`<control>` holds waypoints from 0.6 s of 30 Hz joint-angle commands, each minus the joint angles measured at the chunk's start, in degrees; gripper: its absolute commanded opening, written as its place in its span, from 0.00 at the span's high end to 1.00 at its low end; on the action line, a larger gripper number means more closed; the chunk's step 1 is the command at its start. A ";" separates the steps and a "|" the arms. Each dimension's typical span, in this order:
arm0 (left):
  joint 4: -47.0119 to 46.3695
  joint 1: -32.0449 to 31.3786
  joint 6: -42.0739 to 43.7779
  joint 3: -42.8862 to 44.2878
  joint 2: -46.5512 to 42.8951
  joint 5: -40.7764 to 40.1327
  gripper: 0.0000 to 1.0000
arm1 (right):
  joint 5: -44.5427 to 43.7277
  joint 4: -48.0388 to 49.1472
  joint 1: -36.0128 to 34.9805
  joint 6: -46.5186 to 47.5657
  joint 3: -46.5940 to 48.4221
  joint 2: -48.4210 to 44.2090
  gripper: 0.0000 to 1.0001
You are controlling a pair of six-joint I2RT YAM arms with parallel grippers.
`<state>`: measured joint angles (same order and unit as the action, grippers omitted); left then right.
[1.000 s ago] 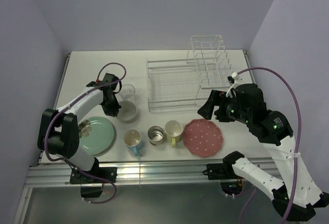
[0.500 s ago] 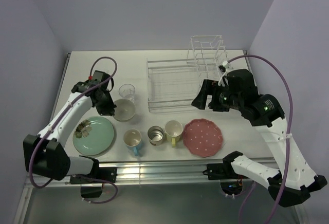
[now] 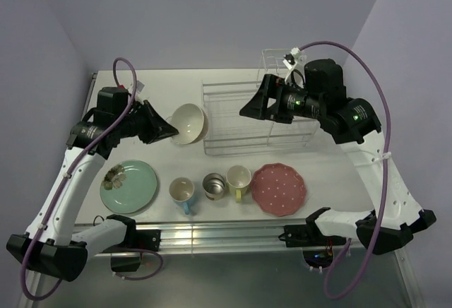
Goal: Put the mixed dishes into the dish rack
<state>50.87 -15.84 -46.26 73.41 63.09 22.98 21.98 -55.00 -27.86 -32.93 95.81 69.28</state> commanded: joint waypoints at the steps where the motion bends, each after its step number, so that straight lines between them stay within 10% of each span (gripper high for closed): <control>1: -20.30 0.02 -12.40 -4.48 -2.09 14.34 1.00 | 9.29 7.53 -1.14 -4.32 2.54 1.56 0.09; 18: -48.59 0.02 -30.73 -15.49 -4.47 18.41 1.00 | -2.46 6.22 -11.69 -6.63 7.90 9.03 0.06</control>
<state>11.60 -15.84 -74.26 56.80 60.45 38.72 22.81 -49.52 -38.22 -39.40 101.65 77.93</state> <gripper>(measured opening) 0.061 0.930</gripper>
